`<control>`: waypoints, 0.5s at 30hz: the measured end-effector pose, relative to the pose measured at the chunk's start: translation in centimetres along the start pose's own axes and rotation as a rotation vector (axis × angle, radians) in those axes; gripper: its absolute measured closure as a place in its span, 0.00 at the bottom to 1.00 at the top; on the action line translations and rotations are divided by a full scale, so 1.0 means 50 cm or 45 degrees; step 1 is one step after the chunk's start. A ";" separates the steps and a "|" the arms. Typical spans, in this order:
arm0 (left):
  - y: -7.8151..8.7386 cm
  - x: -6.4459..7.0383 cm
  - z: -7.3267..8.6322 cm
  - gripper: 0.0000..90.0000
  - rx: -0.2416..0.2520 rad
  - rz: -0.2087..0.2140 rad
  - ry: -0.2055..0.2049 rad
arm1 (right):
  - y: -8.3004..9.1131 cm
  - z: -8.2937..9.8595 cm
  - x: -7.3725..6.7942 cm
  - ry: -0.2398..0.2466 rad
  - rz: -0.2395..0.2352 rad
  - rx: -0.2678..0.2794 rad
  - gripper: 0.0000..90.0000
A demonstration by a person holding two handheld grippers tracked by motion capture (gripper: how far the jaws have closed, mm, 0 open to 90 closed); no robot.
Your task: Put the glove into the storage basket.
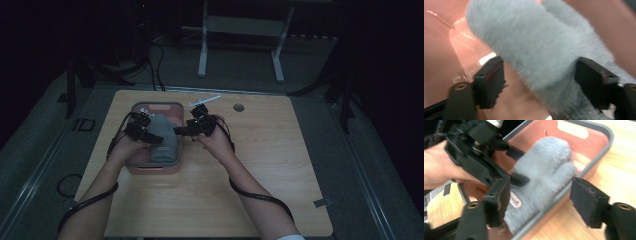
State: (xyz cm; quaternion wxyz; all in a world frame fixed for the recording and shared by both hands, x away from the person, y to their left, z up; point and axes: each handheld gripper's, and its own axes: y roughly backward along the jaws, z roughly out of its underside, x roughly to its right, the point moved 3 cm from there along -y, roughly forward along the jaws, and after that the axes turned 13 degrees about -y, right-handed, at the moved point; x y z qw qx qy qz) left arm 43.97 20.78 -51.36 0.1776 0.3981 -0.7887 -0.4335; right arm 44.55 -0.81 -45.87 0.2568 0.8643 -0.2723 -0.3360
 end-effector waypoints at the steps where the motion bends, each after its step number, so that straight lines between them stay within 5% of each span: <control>1: 0.007 -0.002 0.001 0.20 0.025 -0.005 -0.005 | 0.003 0.003 0.004 0.001 -0.011 -0.006 0.27; 7: 0.042 -0.004 0.007 0.13 0.182 -0.060 -0.027 | 0.031 0.028 0.031 0.044 -0.008 0.003 0.21; 15: 0.081 0.038 0.014 0.10 0.380 -0.048 -0.059 | 0.073 0.047 0.052 0.055 -0.023 0.053 0.19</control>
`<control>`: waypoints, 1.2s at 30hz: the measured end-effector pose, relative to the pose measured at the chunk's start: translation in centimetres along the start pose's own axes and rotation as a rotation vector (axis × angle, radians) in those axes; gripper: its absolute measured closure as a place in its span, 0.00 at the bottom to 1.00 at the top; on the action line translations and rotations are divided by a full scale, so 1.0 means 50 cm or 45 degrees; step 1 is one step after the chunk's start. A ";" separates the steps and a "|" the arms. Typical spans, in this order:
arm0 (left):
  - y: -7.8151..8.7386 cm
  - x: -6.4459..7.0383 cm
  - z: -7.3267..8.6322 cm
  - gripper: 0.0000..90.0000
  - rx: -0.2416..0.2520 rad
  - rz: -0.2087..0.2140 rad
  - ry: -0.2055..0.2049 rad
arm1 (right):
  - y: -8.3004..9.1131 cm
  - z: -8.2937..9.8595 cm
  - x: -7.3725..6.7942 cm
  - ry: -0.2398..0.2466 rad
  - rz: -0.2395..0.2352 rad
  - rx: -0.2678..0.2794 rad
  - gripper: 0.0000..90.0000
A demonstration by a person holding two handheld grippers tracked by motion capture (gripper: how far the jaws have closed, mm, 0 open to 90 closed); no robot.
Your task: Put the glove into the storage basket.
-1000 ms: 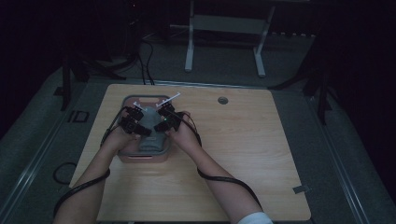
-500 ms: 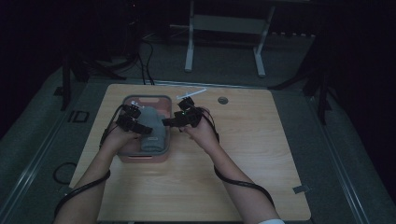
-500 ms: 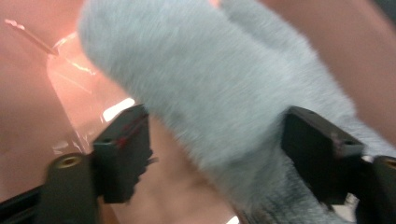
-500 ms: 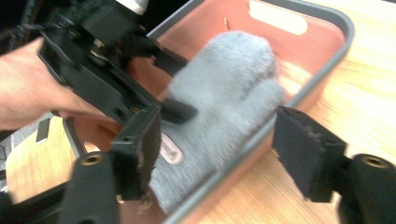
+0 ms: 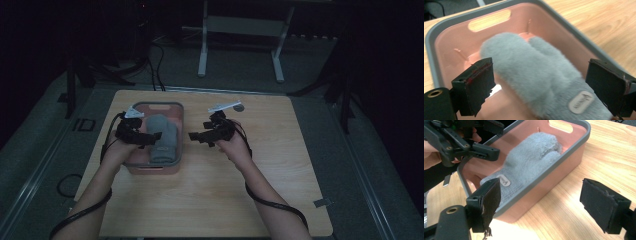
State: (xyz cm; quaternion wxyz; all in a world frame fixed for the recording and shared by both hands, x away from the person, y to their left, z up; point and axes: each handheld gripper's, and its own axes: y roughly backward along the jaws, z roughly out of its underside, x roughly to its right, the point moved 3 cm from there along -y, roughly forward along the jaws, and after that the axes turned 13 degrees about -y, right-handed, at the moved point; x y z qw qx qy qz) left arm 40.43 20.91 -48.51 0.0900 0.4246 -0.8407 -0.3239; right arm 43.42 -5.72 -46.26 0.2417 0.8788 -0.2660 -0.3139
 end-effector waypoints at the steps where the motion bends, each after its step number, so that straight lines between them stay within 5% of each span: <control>1: 0.001 0.004 0.000 0.10 0.005 0.005 -0.010 | 0.007 0.004 0.002 0.014 0.003 0.002 0.19; 10: 0.011 0.049 -0.008 0.10 0.095 0.033 -0.120 | 0.048 0.040 0.021 0.051 -0.027 0.024 0.19; 17: 0.026 0.084 -0.011 0.10 0.157 0.062 -0.144 | 0.069 0.076 0.031 0.077 -0.029 0.030 0.19; 24: 0.037 0.146 -0.030 0.10 0.248 0.145 -0.183 | 0.096 0.112 0.038 0.109 -0.037 0.047 0.19; 36: 0.008 0.249 -0.046 0.10 0.278 0.289 -0.259 | 0.145 0.162 0.079 0.106 0.011 0.052 0.19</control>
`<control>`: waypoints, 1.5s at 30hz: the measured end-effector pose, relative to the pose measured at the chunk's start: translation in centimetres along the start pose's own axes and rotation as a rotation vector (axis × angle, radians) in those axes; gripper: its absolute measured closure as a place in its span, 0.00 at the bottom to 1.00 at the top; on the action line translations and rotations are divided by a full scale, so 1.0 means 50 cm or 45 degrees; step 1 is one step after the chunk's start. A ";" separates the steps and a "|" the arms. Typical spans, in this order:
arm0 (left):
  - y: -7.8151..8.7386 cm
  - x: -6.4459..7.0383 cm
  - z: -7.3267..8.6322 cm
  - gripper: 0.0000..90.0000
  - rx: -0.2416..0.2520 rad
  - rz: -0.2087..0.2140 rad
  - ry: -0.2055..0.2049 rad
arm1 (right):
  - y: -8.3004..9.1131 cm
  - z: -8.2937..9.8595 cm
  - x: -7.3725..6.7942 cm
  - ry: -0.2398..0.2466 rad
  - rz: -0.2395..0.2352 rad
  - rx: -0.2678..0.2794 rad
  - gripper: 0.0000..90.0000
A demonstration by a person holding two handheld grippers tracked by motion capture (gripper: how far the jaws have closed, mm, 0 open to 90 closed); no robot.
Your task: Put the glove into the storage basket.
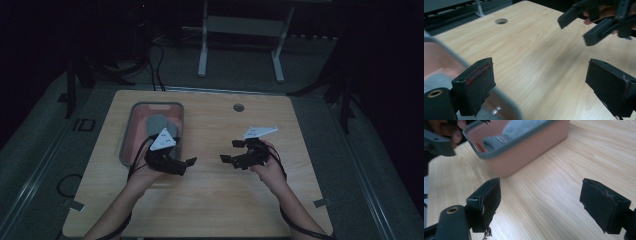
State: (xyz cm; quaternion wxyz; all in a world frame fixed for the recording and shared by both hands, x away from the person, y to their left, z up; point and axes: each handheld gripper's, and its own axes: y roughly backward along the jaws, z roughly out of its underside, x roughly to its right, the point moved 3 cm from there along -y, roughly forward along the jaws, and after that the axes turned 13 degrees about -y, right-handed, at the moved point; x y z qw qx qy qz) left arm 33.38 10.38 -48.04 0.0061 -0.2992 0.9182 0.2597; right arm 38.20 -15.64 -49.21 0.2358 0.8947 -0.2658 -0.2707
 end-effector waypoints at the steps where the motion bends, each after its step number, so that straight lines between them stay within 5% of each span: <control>1: -0.006 0.006 0.000 0.10 0.003 0.006 -0.006 | 0.003 0.006 0.003 0.000 0.001 -0.003 0.19; 15: -0.081 0.080 0.009 0.10 0.033 0.138 -0.049 | 0.046 0.082 0.045 0.040 0.032 -0.006 0.17; 20: -0.112 0.123 0.019 0.10 0.004 0.197 -0.137 | 0.053 0.111 0.056 0.033 0.031 -0.015 0.16; 23: -0.127 0.139 0.027 0.10 -0.008 0.222 -0.131 | 0.058 0.132 0.065 0.039 0.050 -0.030 0.16; 38: -0.161 0.168 0.060 0.10 -0.040 0.230 -0.112 | 0.089 0.225 0.107 0.053 0.120 -0.010 0.16; 45: -0.166 0.167 0.062 0.10 0.002 0.219 -0.099 | 0.115 0.248 0.129 0.022 0.134 0.041 0.16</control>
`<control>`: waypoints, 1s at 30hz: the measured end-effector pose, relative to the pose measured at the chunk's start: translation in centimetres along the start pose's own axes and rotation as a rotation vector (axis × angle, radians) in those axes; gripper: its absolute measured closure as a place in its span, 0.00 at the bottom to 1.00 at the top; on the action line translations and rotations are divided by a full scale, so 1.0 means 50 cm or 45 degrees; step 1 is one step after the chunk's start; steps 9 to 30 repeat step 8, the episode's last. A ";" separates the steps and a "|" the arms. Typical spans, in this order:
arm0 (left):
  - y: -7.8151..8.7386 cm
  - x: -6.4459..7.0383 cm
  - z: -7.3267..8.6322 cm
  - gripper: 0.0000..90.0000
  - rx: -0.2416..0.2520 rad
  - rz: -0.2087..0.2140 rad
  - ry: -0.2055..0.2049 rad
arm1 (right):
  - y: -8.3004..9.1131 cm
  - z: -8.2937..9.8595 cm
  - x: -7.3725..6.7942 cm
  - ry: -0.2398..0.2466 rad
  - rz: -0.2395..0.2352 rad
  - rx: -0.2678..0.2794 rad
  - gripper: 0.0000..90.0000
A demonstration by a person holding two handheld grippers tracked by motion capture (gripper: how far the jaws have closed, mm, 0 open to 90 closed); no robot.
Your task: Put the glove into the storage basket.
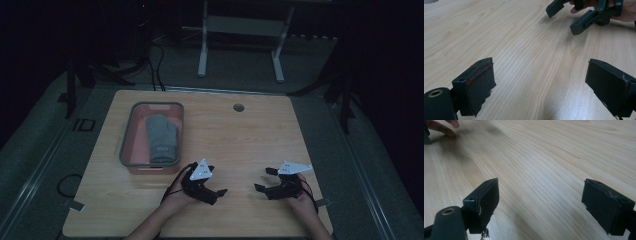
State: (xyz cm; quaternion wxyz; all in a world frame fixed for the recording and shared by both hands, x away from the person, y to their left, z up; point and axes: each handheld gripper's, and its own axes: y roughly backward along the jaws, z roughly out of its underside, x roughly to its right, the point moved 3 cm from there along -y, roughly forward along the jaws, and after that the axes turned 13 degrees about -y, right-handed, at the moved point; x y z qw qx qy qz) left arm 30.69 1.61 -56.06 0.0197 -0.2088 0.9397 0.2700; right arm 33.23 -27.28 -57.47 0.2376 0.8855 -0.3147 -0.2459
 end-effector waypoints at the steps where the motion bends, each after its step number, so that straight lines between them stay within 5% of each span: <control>1: 0.000 0.000 0.001 0.10 0.002 -0.005 -0.006 | 0.002 0.001 0.003 -0.003 0.003 0.000 0.16; 30: 0.000 0.002 0.008 0.10 -0.006 -0.013 -0.017 | 0.004 0.004 0.014 -0.011 0.023 -0.003 0.16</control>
